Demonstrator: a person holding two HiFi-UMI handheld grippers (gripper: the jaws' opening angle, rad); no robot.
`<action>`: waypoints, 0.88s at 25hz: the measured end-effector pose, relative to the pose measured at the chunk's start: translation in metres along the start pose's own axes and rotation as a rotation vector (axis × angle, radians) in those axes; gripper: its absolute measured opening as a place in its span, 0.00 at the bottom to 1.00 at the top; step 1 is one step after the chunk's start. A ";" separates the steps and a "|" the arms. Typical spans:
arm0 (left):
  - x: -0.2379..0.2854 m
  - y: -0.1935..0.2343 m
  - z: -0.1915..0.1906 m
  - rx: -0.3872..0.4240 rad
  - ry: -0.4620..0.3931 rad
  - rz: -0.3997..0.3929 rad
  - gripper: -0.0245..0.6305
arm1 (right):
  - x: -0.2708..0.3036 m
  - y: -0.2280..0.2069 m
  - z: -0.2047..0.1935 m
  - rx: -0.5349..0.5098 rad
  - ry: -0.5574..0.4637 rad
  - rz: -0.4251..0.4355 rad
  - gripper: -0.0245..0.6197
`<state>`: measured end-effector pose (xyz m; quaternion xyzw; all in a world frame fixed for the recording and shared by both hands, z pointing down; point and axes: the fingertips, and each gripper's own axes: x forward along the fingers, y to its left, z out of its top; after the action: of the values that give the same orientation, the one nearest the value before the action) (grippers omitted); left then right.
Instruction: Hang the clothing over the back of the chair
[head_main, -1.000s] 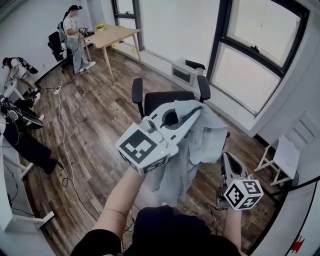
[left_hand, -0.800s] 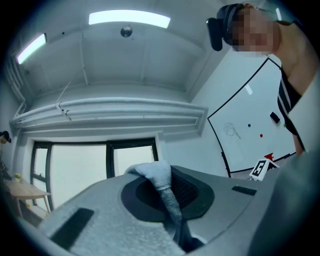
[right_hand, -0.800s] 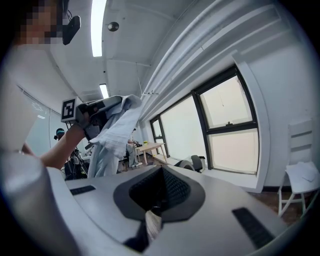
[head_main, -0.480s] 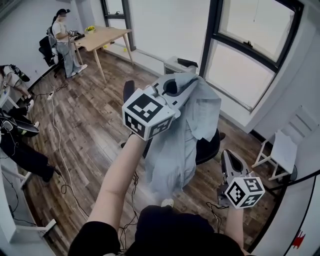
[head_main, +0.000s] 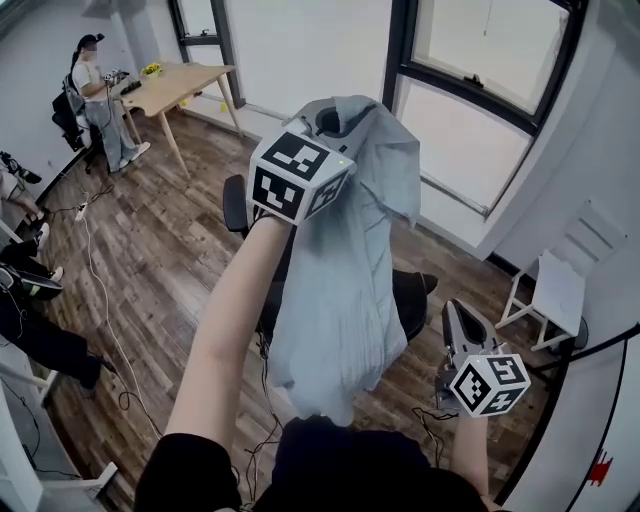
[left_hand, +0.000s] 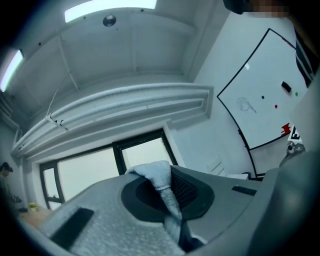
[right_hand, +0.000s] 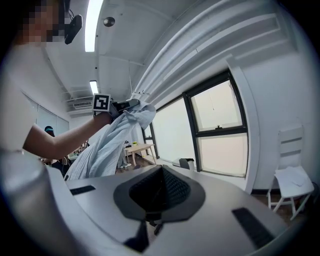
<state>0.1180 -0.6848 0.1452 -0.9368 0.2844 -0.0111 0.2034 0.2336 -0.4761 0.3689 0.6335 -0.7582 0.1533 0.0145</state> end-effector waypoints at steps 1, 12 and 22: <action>0.006 0.008 -0.002 0.015 0.009 0.014 0.05 | 0.003 -0.002 0.002 0.001 0.002 -0.005 0.04; 0.031 0.010 -0.105 0.034 0.183 -0.035 0.05 | 0.026 -0.015 -0.001 0.010 0.033 -0.035 0.04; 0.010 -0.064 -0.192 -0.072 0.367 -0.297 0.05 | 0.031 -0.018 -0.012 0.022 0.050 -0.048 0.04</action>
<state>0.1337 -0.7139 0.3455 -0.9573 0.1758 -0.2010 0.1107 0.2429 -0.5051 0.3913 0.6476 -0.7405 0.1771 0.0299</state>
